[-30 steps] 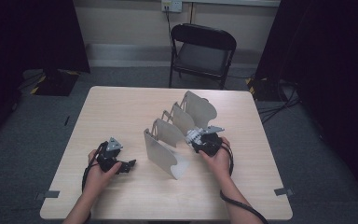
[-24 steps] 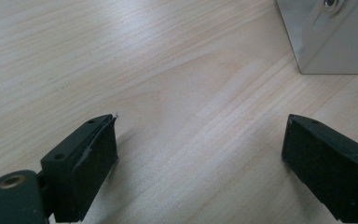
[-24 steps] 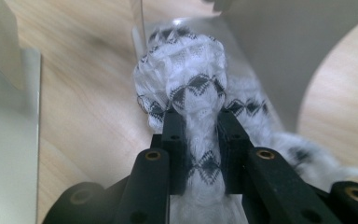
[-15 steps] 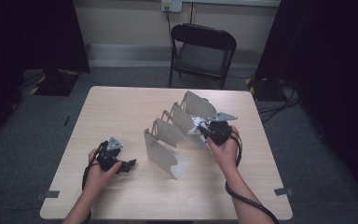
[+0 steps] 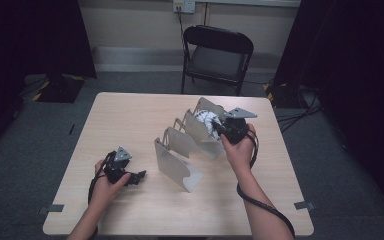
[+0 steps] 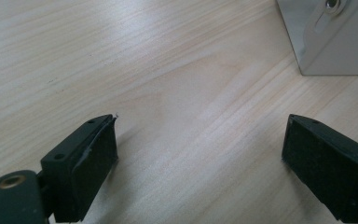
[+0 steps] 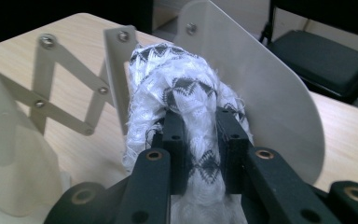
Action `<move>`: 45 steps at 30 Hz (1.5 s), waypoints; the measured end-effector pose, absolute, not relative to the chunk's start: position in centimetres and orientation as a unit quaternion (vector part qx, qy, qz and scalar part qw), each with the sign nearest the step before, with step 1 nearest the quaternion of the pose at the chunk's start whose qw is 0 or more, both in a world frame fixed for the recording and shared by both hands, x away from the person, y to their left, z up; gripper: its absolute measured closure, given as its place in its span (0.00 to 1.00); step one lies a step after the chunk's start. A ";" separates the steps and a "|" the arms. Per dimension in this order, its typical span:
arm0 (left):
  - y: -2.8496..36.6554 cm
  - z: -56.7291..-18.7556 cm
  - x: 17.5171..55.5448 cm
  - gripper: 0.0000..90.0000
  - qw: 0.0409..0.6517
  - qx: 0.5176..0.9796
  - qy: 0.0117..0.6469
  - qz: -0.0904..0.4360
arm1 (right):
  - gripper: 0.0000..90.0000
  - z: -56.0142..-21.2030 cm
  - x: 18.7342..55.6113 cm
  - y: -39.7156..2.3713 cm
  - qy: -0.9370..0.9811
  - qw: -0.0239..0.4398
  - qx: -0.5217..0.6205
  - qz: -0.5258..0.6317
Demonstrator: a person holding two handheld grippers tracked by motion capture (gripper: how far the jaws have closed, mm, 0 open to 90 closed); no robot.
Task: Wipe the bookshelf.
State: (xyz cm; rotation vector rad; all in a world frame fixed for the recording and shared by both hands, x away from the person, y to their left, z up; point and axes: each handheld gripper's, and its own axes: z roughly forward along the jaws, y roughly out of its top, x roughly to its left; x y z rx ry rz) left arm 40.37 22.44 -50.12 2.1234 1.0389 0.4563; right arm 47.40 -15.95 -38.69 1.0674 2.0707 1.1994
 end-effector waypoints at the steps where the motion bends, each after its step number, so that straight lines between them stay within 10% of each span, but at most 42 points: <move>1: 22.5 -50.1 40.4 0.11 0.358 0.824 0.402 0.178 | 0.86 -38.6 47.3 -15.8 0.769 0.257 0.388 0.439; 45: 22.5 -50.1 40.3 0.11 0.357 0.825 0.401 0.177 | 0.75 -47.6 47.0 -15.5 0.796 0.178 0.424 0.394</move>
